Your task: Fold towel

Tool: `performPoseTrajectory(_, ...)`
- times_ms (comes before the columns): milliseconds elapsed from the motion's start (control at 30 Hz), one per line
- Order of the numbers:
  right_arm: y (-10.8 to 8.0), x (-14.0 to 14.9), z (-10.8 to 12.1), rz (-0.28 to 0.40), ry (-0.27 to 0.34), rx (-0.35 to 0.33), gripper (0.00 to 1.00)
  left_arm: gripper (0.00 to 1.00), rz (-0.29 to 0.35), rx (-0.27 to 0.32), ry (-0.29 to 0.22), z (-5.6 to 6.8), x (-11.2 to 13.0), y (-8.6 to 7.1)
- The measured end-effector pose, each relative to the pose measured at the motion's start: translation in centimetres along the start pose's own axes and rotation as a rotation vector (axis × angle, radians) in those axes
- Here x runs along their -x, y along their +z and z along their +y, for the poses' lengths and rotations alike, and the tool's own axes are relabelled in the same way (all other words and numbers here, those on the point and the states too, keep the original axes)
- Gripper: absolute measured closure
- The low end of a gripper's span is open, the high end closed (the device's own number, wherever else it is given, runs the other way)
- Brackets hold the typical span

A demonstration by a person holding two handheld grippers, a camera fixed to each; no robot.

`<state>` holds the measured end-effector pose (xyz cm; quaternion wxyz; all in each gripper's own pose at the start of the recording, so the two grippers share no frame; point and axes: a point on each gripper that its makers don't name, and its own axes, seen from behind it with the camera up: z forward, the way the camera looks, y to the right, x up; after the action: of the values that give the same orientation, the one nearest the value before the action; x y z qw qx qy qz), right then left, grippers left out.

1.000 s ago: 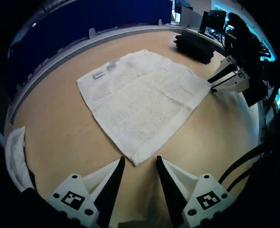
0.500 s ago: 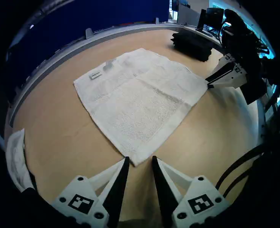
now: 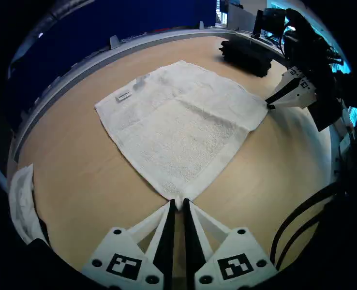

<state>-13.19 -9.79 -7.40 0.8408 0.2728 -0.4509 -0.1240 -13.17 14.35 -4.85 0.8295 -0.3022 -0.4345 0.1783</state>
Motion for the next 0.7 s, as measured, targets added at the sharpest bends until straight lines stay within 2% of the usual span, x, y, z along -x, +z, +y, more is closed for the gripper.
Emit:
performPoseTrajectory(200, -0.19, -0.27, 0.12, 0.011, 0.019, 0.001, 0.96, 0.92, -0.001, -0.003, 0.011, -0.13, 0.07, 0.00)
performPoseTrajectory(700, -0.43, -0.51, 0.16, 0.013, 0.034, -0.009, 0.97, 0.93, 0.002, -0.012, 0.009, -0.50, -0.09, -0.91)
